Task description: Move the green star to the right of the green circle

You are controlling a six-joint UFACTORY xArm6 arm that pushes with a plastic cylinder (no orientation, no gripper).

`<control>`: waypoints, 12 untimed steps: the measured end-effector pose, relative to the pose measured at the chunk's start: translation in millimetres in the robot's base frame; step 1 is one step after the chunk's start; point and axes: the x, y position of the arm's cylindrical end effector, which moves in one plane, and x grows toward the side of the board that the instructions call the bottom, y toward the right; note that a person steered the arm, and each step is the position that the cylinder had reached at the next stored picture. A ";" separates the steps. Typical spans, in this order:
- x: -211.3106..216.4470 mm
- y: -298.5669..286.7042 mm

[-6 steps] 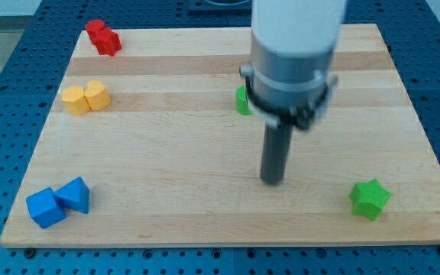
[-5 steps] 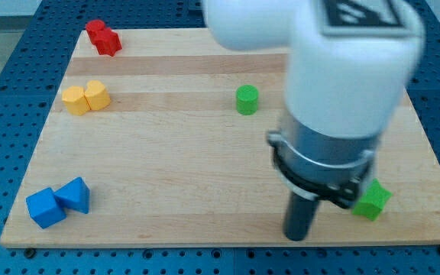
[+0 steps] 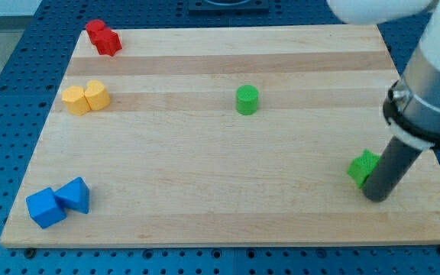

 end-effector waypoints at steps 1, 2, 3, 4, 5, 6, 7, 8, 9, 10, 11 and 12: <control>-23.2 22.1; -28.9 -1.5; -31.0 -29.1; -56.3 -24.9; -63.7 -32.3; -68.4 -56.0; -93.6 -51.3; -114.9 -48.7; -117.7 -68.8; -117.7 -85.5; -117.7 -85.5; -117.7 -100.2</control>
